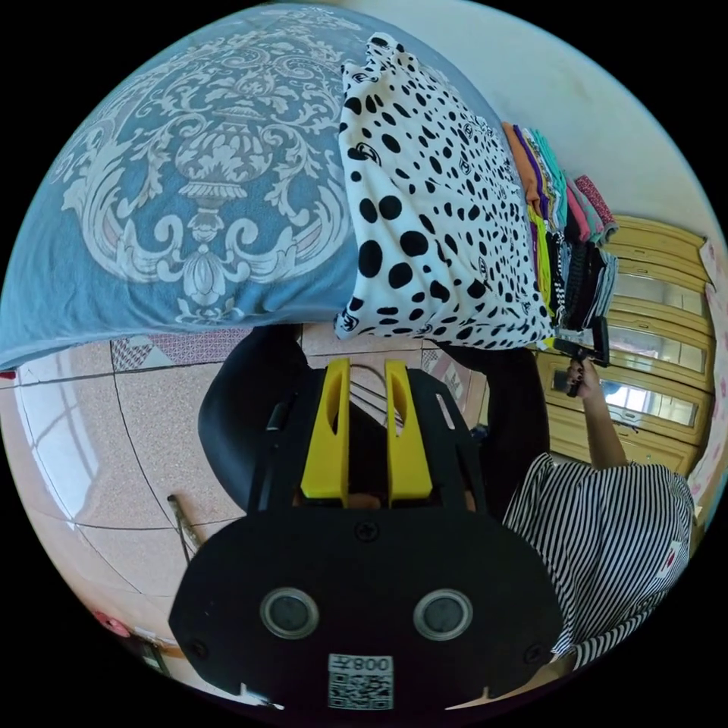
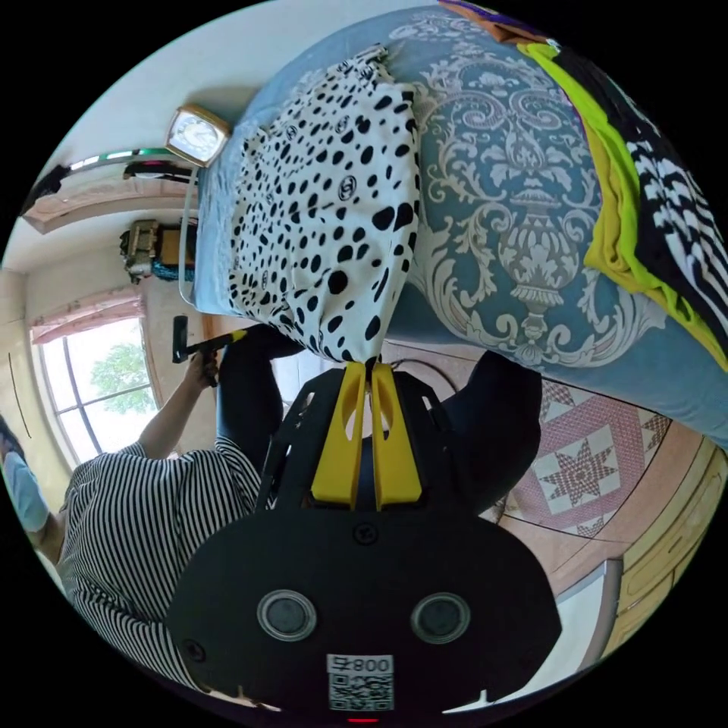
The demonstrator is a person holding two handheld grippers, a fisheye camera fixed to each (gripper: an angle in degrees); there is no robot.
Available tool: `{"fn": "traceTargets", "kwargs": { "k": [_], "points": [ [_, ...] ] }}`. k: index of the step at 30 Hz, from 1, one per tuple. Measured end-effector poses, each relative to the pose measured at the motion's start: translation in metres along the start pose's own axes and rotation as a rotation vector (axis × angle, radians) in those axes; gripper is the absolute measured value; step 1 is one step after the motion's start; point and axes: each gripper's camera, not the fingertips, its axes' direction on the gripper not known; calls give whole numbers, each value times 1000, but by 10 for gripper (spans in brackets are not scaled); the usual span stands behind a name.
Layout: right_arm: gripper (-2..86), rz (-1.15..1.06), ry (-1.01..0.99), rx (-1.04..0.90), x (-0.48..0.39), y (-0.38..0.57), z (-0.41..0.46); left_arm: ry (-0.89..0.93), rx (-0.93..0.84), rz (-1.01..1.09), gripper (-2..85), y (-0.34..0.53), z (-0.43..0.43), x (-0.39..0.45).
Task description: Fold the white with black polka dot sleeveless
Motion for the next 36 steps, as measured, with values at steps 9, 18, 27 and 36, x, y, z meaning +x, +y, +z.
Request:
{"fn": "traceTargets", "kwargs": {
  "k": [9, 18, 27, 36],
  "points": [
    [7, -7, 9, -22, -9, -4, -2, -130, -181, 46, 92, -44, 36, 19],
    [7, 16, 16, -25, -5, 0, -12, -151, -271, 68, 83, -72, 55, 13],
    [7, 36, -6, -9, 11, 8, -16, -65, -205, 80, 11, -55, 36, -11],
    [5, -7, -55, 25, 29, 26, -33, 152, -27, 157, 5, 24, -28, -34]
  ]
}}
